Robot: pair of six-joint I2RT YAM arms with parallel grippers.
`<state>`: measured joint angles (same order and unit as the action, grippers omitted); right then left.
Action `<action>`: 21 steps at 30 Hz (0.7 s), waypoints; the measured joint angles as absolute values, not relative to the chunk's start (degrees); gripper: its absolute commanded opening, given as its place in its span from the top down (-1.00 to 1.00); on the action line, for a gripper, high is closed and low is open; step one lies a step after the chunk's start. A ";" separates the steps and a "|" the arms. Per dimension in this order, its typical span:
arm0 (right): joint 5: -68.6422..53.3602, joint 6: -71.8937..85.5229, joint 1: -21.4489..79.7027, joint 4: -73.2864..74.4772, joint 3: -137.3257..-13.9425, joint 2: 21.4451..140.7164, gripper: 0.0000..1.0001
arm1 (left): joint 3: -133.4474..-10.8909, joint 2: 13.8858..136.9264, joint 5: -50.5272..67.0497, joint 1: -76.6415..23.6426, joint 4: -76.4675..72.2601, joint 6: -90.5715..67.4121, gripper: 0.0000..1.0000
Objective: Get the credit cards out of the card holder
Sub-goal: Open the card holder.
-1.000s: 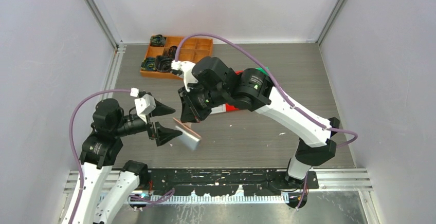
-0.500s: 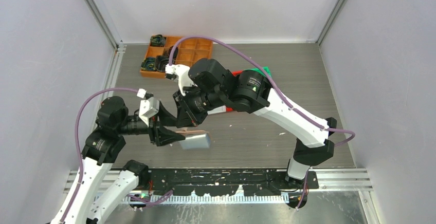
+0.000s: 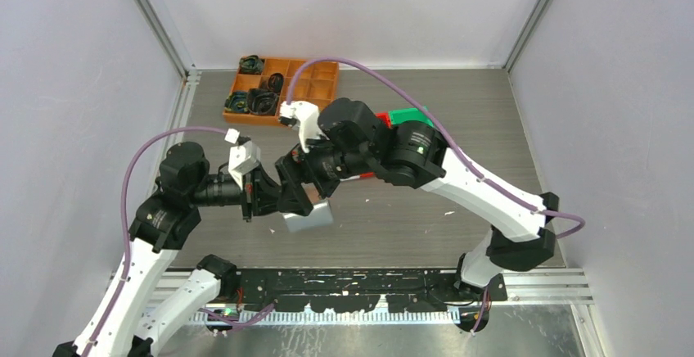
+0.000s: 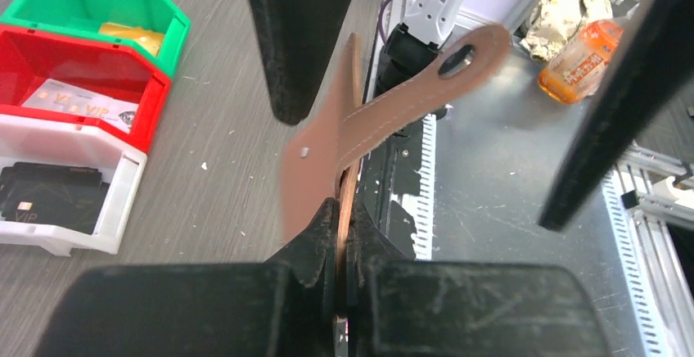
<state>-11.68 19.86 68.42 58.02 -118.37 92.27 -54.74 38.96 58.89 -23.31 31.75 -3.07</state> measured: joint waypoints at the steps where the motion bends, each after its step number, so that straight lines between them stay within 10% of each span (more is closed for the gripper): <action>1: -11.35 19.64 68.01 57.21 -116.14 90.70 -0.98 | -56.01 39.88 58.52 -23.31 32.80 -3.18 1.00; 21: -12.58 11.90 61.76 25.21 -55.66 47.57 -0.99 | -67.20 48.10 62.50 -23.29 31.75 -27.07 1.00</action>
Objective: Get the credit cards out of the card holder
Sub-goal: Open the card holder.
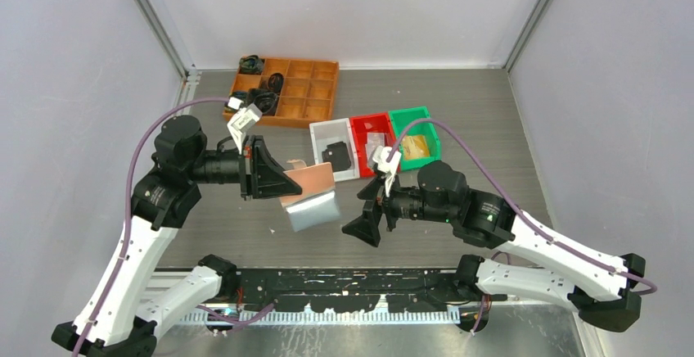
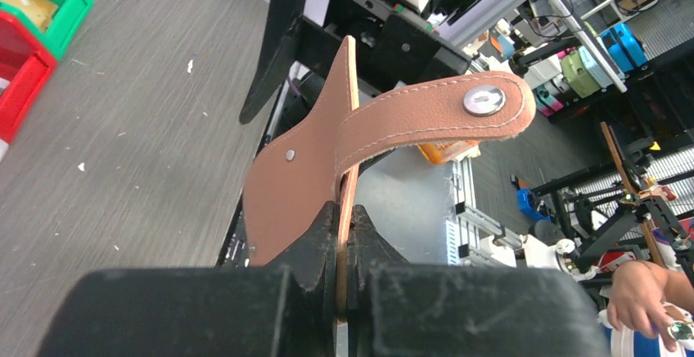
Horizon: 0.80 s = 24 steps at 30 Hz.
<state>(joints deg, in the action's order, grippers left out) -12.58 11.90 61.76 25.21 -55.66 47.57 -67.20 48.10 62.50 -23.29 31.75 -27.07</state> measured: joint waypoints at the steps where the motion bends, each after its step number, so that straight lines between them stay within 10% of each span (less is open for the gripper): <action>1: -12.58 11.35 61.76 24.21 -55.05 47.68 -0.99 | -67.24 48.14 62.70 -23.29 31.05 -28.47 1.00; 24: -10.17 4.56 61.76 3.07 -51.40 52.75 -0.61 | -72.25 51.77 64.36 -23.22 26.35 -43.05 1.00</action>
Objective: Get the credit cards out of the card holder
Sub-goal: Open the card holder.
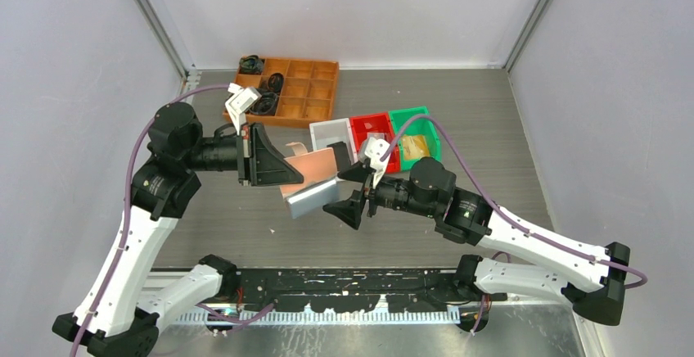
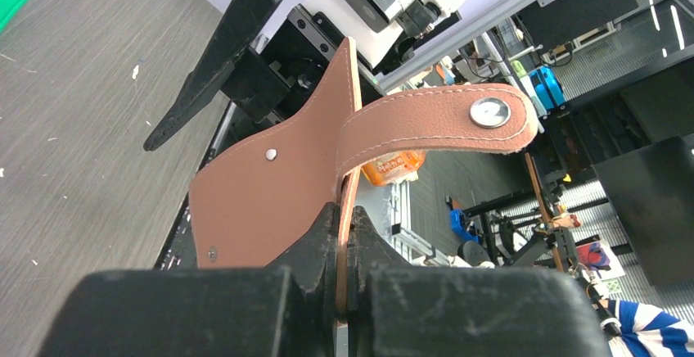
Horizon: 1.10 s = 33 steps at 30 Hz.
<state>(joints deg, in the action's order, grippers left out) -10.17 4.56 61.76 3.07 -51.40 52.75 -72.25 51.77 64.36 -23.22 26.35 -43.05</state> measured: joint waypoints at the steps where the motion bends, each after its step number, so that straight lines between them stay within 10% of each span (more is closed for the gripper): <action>1: -9.93 4.32 61.76 2.39 -51.18 52.75 -0.55 | -72.47 51.99 64.36 -23.22 26.28 -43.38 1.00; 10: -10.83 3.68 61.93 -4.08 -50.09 54.00 0.01 | -72.86 52.80 64.77 -22.76 25.19 -46.17 1.00; 26: -16.05 11.00 62.15 -14.76 -52.14 55.86 -0.39 | -72.20 53.65 68.03 -21.67 24.67 -48.01 1.00; 33: -17.50 13.32 62.17 -18.57 -52.82 55.94 0.58 | -72.10 53.67 69.25 -21.67 24.64 -48.27 1.00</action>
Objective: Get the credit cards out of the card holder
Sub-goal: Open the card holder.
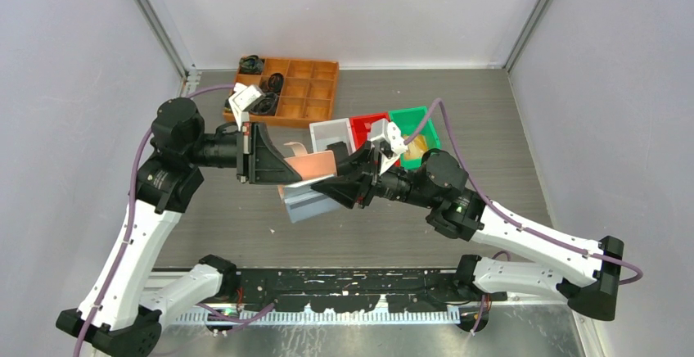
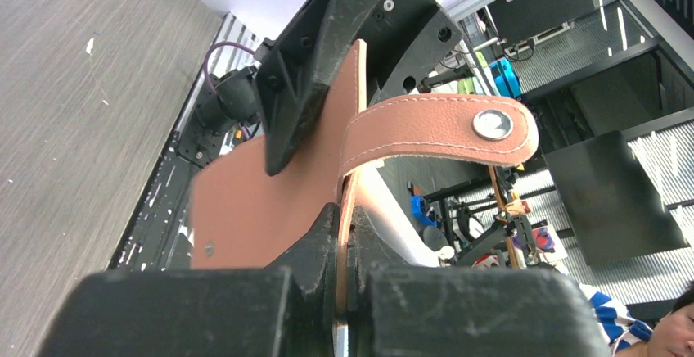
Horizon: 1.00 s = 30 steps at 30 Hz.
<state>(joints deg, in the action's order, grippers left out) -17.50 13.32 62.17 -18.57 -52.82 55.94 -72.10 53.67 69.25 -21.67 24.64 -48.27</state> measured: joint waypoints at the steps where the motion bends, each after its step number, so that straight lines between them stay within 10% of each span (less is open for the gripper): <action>1: -17.72 13.91 62.06 -18.33 -53.21 56.03 0.73 | -72.10 53.60 69.69 -21.63 24.62 -48.38 1.00; 4: -19.14 15.86 62.08 -17.93 -54.35 56.25 0.95 | -72.10 53.41 70.19 -21.15 24.45 -48.45 0.60; 8: -19.38 18.52 62.33 -17.30 -54.89 56.25 0.99 | -72.10 53.10 70.30 -20.01 23.35 -48.14 -0.80; 10: -18.70 19.66 62.39 -15.57 -55.27 56.25 0.99 | -72.12 52.82 70.28 -18.15 23.51 -47.20 -0.95; 21: -11.22 29.71 62.37 -9.50 -58.63 55.88 0.99 | -69.04 46.35 75.44 -5.21 21.50 -41.91 -0.78; 30: -12.43 39.18 62.39 -13.19 -60.55 61.54 0.99 | -65.67 42.13 75.99 -5.13 17.52 -41.54 0.15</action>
<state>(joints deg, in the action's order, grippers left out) -12.43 39.18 62.39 -13.19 -60.55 61.54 -65.67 42.13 75.99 -5.13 17.52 -41.54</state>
